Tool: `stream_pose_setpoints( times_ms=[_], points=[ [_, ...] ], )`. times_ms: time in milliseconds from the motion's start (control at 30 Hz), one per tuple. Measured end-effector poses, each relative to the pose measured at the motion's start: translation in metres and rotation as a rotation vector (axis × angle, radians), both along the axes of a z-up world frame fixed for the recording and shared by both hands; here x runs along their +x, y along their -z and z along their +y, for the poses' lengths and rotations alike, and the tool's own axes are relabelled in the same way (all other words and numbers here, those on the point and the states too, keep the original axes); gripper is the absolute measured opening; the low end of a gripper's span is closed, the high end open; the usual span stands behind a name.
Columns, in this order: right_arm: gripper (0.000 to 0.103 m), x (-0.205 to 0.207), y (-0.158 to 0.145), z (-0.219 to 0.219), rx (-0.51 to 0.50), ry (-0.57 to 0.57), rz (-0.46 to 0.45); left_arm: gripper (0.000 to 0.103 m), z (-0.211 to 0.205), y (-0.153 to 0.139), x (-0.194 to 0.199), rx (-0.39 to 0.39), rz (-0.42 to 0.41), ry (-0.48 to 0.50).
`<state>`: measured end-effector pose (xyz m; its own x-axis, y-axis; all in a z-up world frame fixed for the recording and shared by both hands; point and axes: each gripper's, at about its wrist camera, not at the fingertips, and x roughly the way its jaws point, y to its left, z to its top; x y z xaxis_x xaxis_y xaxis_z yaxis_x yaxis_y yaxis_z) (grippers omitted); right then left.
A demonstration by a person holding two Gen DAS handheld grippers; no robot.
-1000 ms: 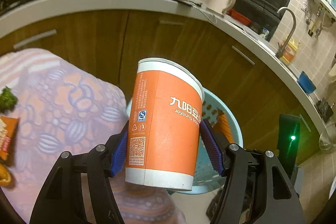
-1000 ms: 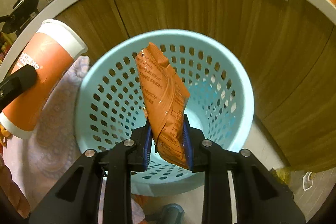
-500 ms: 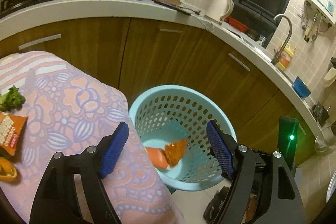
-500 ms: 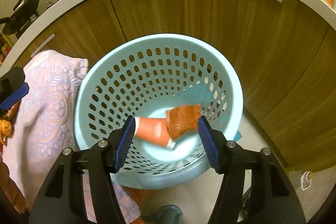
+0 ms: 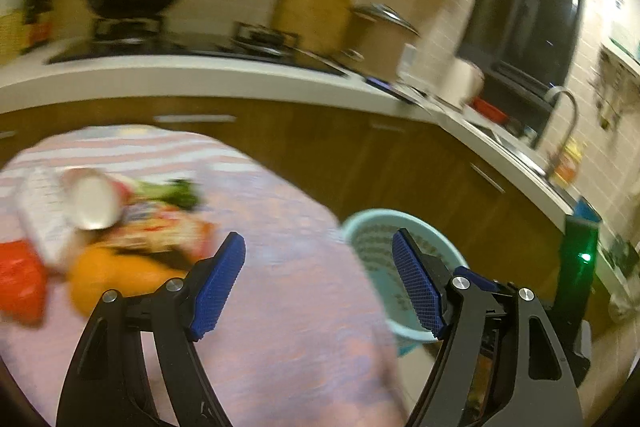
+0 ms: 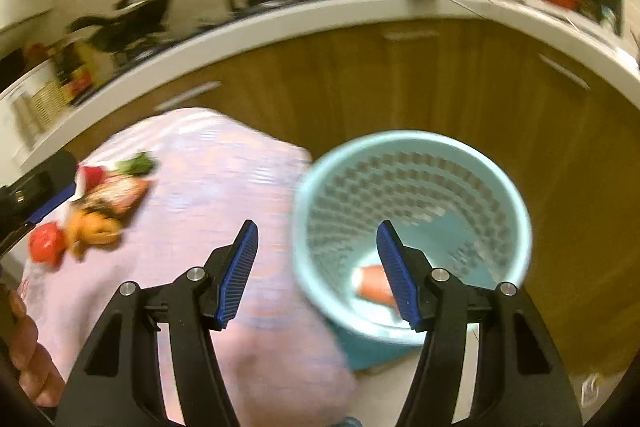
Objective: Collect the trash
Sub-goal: 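Move both open tools back over the table toward the plastic bags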
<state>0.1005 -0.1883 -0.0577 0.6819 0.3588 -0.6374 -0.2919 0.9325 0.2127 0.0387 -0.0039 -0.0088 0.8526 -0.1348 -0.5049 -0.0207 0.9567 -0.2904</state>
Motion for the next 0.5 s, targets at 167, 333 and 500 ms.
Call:
stream_pose_setpoints(
  times_ms=[167,333,500],
  points=[
    [0.058,-0.028,-0.008,0.066,0.014,-0.142,-0.035,0.073,0.056,-0.009,-0.05,0.003,-0.024,-0.163],
    [0.052,-0.059,-0.005,0.12,0.022,-0.266,-0.06,0.073,0.111,-0.012,-0.102,0.031,-0.029,-0.322],
    [0.041,-0.079,0.004,0.162,0.012,-0.341,-0.065,0.073,0.157,-0.003,-0.149,0.056,0.0,-0.459]
  ],
)
